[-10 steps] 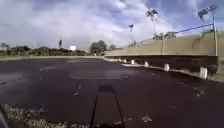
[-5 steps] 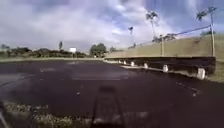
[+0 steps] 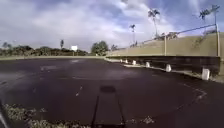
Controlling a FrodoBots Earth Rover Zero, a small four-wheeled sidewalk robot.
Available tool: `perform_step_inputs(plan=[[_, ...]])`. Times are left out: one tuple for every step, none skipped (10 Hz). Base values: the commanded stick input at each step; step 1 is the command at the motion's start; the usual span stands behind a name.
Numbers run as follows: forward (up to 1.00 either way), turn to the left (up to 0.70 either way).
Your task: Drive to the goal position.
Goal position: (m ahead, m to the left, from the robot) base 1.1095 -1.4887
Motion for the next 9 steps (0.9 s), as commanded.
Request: perform_step_inputs(plan=[[0.15,0.0],[0.16,0.0],[0.16,0.0],[0.7,0.0],[0.7,0.0],[0.7,0.0],[0.7,0.0],[0.7,0.0],[0.7,0.0]])
